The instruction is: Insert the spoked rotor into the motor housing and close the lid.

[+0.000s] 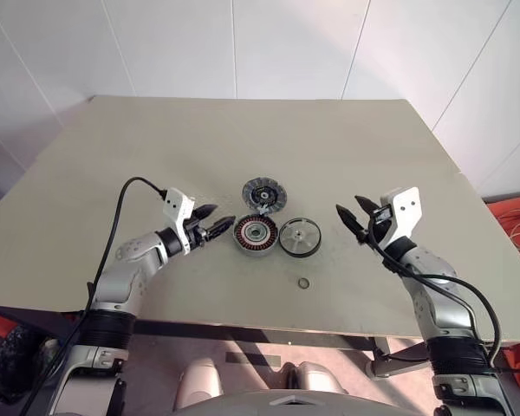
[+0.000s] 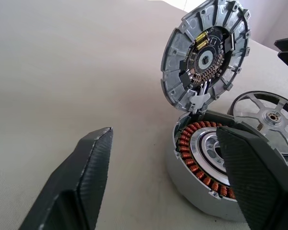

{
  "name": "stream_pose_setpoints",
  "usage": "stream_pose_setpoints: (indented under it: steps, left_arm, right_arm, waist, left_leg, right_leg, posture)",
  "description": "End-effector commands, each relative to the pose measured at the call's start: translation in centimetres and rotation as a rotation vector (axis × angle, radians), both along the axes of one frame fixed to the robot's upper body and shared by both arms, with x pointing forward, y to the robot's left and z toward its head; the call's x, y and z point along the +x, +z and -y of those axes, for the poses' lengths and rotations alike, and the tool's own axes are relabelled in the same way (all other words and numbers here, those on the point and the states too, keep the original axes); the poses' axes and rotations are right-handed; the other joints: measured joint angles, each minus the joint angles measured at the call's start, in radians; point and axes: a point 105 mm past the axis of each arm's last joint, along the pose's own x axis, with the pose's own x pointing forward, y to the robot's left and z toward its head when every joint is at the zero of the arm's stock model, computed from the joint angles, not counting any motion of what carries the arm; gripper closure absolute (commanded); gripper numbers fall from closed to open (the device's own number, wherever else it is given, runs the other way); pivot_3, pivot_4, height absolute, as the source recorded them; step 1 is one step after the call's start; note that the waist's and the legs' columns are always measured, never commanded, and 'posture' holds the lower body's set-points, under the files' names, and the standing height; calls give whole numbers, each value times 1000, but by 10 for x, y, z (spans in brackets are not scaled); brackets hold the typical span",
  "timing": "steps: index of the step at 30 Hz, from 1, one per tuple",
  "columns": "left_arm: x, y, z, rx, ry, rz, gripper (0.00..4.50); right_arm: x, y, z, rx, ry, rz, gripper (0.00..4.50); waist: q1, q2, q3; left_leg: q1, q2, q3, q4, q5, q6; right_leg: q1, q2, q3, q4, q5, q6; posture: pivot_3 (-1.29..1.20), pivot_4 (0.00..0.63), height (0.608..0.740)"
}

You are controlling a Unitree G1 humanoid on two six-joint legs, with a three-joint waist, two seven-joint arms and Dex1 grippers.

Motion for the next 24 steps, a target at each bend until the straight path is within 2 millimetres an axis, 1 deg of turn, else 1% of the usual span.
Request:
stream_pose_setpoints:
  steps: [1,4,7,9,11,13,16,21,24]
  left_arm:
    - [4,19,0,-41,3,24,2152]
    - [0,19,1,-59,-22,-13,2152]
    - [-4,19,-2,-52,-57,-41,2152]
    - [-2,20,-9,-42,-48,-47,2152]
    - [-1,20,-14,-33,-42,-49,2152]
    - [-2,20,-15,-29,-41,-49,2152]
    - [-3,19,-15,-30,-48,-53,2152]
    - [-4,20,-8,-41,-60,-56,2152]
    - [-4,21,-7,-42,-63,-59,2152]
  right_arm:
    - [2,11,-2,1,4,51,1981]
    - [-3,11,-3,32,47,29,1981]
    - [-24,11,-14,101,192,-29,1981]
    - [-38,5,-18,77,252,-67,1981]
    - [-48,-2,-16,54,284,-113,1981]
    - [-53,-5,-13,48,292,-135,1981]
    - [-58,-3,-11,48,312,-143,1981]
    - [-68,0,-27,-7,411,-165,1981]
    - [-80,-4,-31,-79,478,-210,1981]
  waist:
    - [0,0,0]
    - [0,0,0]
    - [3,0,0]
    - [5,0,0]
    - [6,0,0]
    - [5,0,0]
    - [5,0,0]
    - [5,0,0]
    - [8,0,0]
  left_leg:
    - [0,0,0,0,0,0]
    - [0,0,0,0,0,0]
    - [0,0,0,0,0,1]
    - [0,0,0,0,-1,3]
    - [0,0,0,0,0,6]
    - [0,0,0,1,-1,5]
    - [3,0,0,1,-2,4]
    - [3,1,0,1,-1,4]
    - [2,0,0,1,-1,4]
  right_leg:
    - [0,0,0,0,0,0]
    - [0,0,0,0,0,0]
    - [0,0,0,0,0,0]
    - [0,0,0,0,0,0]
    - [0,0,0,-1,0,0]
    - [1,0,0,-1,0,0]
    - [3,0,0,-1,0,0]
    - [3,0,0,0,0,-1]
    - [3,0,-1,-1,0,-1]
  posture:
    - [0,0,740]
    - [0,0,740]
    - [0,0,740]
    - [0,0,740]
    - [0,0,740]
    - [0,0,740]
    - [0,0,740]
    - [0,0,740]
    - [0,0,740]
